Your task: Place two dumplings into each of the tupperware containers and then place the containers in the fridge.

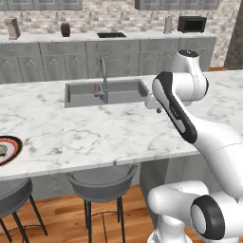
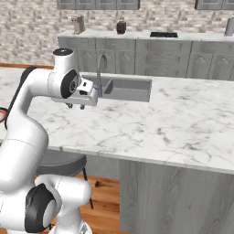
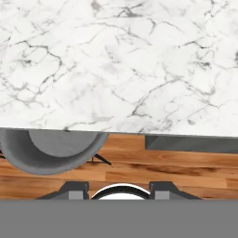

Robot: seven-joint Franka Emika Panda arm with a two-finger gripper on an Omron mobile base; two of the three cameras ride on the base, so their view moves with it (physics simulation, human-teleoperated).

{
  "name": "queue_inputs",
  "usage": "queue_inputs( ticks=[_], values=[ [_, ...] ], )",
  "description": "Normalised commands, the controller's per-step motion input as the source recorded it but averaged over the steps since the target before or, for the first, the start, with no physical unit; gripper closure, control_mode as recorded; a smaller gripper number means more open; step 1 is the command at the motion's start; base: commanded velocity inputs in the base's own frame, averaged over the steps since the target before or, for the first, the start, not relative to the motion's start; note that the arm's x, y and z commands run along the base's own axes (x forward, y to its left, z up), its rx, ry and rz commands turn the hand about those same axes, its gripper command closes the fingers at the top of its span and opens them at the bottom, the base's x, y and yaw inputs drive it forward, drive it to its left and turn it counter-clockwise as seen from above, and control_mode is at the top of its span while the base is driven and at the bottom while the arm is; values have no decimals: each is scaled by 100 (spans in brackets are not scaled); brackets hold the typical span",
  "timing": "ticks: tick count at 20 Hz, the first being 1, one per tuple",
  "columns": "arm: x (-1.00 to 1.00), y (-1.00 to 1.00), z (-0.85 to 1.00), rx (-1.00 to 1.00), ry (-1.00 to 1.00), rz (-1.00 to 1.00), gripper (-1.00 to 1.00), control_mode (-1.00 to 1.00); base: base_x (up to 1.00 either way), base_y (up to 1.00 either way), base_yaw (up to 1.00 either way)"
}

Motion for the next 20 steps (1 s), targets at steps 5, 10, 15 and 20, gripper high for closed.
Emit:
queue_inputs(
  ticks=[5,10,15,20],
  values=[
    [0,0,0,0,0,0,-100,100,0,1,0],
    [0,0,0,0,0,0,-100,100,-7,88,0],
    [0,0,0,0,0,0,-100,100,0,100,0],
    [0,0,0,0,0,0,-100,100,0,100,1]
  ],
)
